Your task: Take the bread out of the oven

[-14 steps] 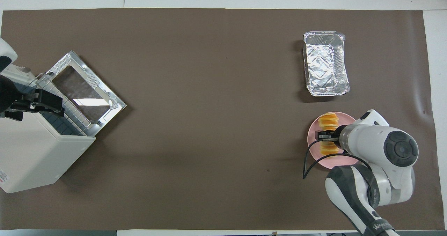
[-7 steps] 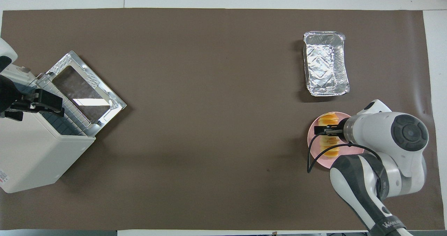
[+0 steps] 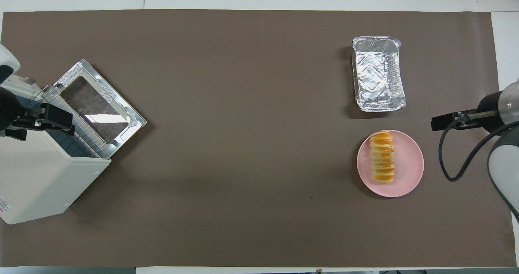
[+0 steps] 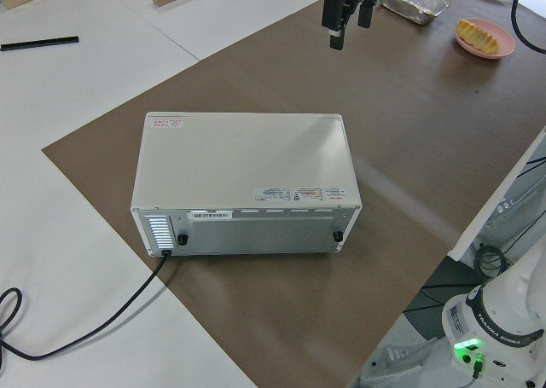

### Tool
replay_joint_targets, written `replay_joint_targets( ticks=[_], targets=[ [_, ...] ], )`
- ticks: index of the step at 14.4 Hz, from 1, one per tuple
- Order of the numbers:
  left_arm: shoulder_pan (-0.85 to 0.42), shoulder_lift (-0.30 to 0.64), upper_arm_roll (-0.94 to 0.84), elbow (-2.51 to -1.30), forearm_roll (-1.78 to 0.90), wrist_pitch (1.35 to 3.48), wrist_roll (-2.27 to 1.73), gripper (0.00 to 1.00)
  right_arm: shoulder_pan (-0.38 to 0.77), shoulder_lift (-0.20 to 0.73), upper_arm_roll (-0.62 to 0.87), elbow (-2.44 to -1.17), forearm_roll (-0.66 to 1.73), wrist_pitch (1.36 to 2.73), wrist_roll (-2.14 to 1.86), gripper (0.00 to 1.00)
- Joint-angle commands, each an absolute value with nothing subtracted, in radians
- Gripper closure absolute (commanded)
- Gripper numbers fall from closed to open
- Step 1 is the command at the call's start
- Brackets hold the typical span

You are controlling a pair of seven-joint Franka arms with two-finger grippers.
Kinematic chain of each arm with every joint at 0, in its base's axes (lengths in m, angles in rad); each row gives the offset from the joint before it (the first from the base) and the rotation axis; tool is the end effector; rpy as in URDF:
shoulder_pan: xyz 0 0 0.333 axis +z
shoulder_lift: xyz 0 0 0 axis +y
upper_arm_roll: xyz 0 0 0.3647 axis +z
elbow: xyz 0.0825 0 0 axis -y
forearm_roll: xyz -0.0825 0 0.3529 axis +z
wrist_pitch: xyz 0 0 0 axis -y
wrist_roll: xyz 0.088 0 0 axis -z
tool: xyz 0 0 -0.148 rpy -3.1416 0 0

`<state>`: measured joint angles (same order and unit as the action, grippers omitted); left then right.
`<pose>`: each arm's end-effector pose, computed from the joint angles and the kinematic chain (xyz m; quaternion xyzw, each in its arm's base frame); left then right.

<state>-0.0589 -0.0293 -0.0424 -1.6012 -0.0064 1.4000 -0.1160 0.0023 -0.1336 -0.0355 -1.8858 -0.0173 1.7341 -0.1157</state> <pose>0.4835 -0.0505 0.6212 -0.9963 -0.0071 0.0856 0.0068 0.4801 -0.0192 0.5733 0.9990 0.0429 -0.0095 0.0055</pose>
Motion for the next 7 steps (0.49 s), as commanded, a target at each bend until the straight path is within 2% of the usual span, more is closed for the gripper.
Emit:
replay_joint_targets(
  ticks=[1,4,7],
  targets=[
    [-0.049,-0.046,-0.044,-1.611,-0.021,1.397,-0.121,0.00,-0.043,-0.114,-0.029,-1.725,0.003,1.535,-0.189,0.00],
    [-0.049,-0.046,-0.044,-1.611,-0.021,1.397,-0.121,0.00,-0.046,-0.118,-0.031,-1.674,-0.014,1.447,-0.227,0.00],
    [-0.049,-0.046,-0.044,-1.611,-0.021,1.397,-0.121,0.00,-0.069,-0.124,-0.025,-1.693,-0.012,1.482,-0.222,0.00]
  ],
)
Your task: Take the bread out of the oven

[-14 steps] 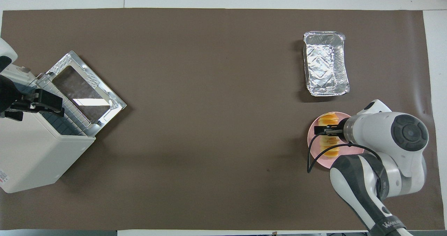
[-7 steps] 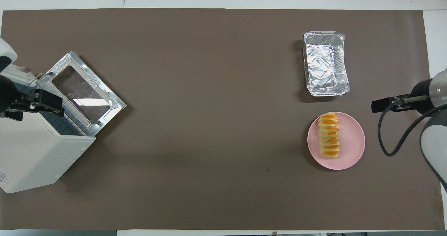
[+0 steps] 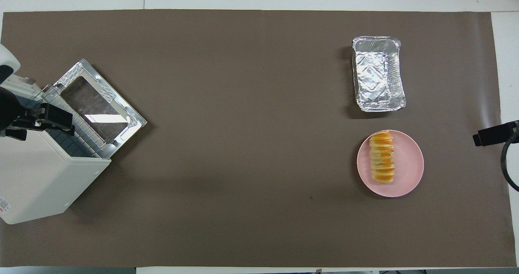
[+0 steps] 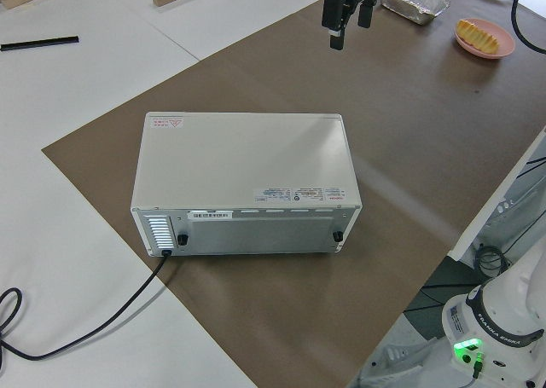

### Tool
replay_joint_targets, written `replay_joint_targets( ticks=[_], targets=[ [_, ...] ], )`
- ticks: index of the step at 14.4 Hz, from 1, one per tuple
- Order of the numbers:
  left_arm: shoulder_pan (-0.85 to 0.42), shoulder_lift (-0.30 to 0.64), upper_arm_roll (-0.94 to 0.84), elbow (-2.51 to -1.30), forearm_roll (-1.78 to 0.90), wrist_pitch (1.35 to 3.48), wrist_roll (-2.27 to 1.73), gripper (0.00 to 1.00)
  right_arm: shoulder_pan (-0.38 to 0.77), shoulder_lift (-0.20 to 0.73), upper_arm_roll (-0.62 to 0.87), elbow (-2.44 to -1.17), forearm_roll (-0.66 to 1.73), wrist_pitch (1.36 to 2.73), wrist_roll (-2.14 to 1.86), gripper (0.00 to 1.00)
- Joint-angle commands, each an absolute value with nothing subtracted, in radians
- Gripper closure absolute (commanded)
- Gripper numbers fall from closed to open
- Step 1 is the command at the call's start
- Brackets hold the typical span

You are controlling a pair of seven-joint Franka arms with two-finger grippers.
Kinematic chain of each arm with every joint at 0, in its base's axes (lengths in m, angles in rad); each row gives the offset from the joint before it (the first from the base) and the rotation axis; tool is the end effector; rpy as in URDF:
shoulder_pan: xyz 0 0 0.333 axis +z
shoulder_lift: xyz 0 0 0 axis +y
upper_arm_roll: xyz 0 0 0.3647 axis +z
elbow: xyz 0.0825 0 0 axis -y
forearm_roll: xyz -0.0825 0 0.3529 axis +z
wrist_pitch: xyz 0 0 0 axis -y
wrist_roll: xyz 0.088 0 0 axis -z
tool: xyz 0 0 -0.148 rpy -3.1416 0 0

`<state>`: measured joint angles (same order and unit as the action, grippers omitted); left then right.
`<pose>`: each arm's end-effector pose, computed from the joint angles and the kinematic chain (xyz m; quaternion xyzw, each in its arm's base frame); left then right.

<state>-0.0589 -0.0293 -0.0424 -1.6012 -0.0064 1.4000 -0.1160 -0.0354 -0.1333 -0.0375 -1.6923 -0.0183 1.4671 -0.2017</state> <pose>0.4835 -0.0505 0.6212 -0.9963 -0.0071 0.0856 0.0068 0.4577 -0.0377 0.6366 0.9969 0.0640 -0.0465 0.0003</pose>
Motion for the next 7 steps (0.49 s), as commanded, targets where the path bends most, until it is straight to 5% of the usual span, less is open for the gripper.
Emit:
replay_joint_targets(
  ticks=[1,7],
  targets=[
    [-0.049,-0.046,-0.044,-1.611,-0.021,1.397,-0.121,0.00,-0.071,-0.124,-0.023,-1.707,-0.012,1.502,-0.219,0.00],
    [-0.049,-0.046,-0.044,-1.611,-0.021,1.397,-0.121,0.00,-0.103,-0.103,-0.025,-1.701,-0.005,1.523,-0.212,0.00]
  ],
)
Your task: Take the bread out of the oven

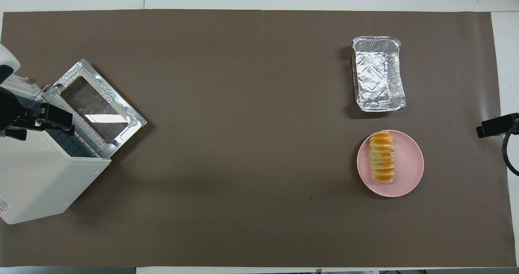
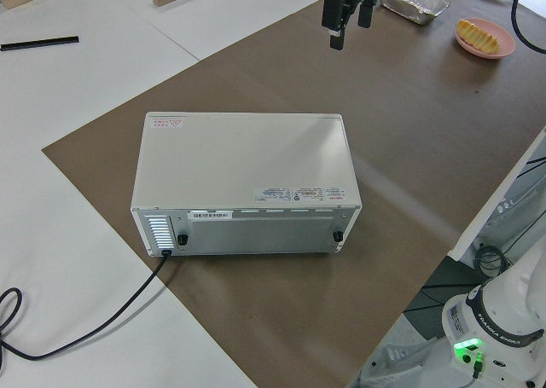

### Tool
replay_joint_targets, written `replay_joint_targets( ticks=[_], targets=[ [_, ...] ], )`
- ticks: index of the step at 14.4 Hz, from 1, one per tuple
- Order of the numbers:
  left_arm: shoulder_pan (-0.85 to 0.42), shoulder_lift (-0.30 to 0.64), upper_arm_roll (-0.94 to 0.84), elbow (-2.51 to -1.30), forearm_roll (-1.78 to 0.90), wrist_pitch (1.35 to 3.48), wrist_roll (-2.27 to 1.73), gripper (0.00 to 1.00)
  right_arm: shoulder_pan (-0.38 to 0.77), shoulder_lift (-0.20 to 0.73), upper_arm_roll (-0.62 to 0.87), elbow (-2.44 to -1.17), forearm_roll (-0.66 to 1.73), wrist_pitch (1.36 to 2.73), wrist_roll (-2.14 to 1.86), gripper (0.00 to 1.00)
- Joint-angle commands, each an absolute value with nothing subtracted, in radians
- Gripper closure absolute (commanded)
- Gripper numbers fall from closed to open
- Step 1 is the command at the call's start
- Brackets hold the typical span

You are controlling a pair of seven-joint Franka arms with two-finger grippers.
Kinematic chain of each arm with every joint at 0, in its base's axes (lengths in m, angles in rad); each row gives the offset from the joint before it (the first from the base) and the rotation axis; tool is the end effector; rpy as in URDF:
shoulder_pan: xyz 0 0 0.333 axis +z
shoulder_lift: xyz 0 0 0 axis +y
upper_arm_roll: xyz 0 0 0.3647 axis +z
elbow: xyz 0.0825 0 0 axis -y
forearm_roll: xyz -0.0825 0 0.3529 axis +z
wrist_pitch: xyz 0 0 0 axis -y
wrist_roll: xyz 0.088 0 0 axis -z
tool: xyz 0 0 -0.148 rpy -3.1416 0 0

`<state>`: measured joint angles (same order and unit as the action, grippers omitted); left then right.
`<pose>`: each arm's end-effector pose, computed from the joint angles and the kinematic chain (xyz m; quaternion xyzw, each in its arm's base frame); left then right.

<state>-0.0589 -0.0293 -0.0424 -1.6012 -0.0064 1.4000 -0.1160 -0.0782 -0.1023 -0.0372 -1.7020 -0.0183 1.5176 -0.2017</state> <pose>0.4835 -0.0505 0.6212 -0.9963 -0.0071 0.0856 0.0068 0.4720 -0.0585 0.6217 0.9982 0.0432 -0.0417 0.0007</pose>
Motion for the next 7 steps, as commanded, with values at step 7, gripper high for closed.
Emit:
replay_joint_targets(
  ticks=[7],
  targets=[
    [-0.049,-0.046,-0.044,-1.611,-0.021,1.397,-0.121,0.00,-0.103,-0.101,-0.029,-1.700,0.002,1.517,-0.210,0.00]
  ],
)
